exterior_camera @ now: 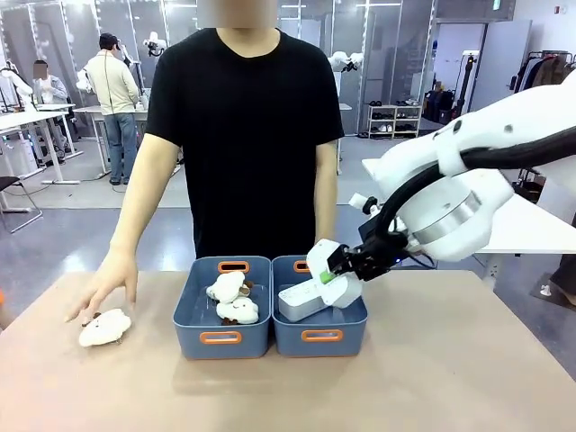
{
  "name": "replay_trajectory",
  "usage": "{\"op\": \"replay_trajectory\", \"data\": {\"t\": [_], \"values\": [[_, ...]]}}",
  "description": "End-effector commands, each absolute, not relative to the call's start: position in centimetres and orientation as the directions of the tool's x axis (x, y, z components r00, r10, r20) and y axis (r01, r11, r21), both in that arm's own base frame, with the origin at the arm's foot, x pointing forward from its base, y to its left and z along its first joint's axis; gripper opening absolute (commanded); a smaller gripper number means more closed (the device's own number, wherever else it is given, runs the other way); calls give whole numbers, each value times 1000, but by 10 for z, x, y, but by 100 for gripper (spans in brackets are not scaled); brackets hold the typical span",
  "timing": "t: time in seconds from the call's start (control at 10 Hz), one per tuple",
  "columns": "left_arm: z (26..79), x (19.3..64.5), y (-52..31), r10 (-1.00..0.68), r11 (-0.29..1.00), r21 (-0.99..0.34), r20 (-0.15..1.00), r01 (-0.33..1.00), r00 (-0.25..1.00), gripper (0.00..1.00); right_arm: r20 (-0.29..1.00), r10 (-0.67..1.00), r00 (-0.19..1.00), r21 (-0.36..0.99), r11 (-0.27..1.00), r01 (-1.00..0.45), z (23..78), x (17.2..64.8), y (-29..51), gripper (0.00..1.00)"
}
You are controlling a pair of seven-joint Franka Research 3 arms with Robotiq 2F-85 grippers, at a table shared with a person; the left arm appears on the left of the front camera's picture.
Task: Sort the digital clocks into the basket.
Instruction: Pick up the Digital clock from the table and place it into the empty Plastic storage basket.
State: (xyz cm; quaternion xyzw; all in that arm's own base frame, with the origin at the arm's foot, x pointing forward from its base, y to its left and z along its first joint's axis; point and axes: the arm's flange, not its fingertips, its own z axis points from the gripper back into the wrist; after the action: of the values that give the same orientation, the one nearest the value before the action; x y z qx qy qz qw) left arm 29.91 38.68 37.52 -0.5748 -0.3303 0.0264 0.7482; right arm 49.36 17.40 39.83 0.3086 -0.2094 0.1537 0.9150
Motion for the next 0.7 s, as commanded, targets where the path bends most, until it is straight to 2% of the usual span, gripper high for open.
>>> {"op": "replay_trajectory", "data": {"t": [0.0,0.1,0.5,0.6], "values": [[378,297,384,422,342,-876,466,339,778,100,461,144,876,462,804,-375,399,501,180,86],[378,297,384,422,342,-876,466,339,778,100,454,132,881,468,806,-362,402,501,176,98],[378,297,384,422,342,-876,466,339,778,100,458,96,884,497,796,-345,407,500,140,100],[378,297,384,422,342,-876,466,339,778,100,515,98,851,453,812,-368,416,491,115,100]]}}
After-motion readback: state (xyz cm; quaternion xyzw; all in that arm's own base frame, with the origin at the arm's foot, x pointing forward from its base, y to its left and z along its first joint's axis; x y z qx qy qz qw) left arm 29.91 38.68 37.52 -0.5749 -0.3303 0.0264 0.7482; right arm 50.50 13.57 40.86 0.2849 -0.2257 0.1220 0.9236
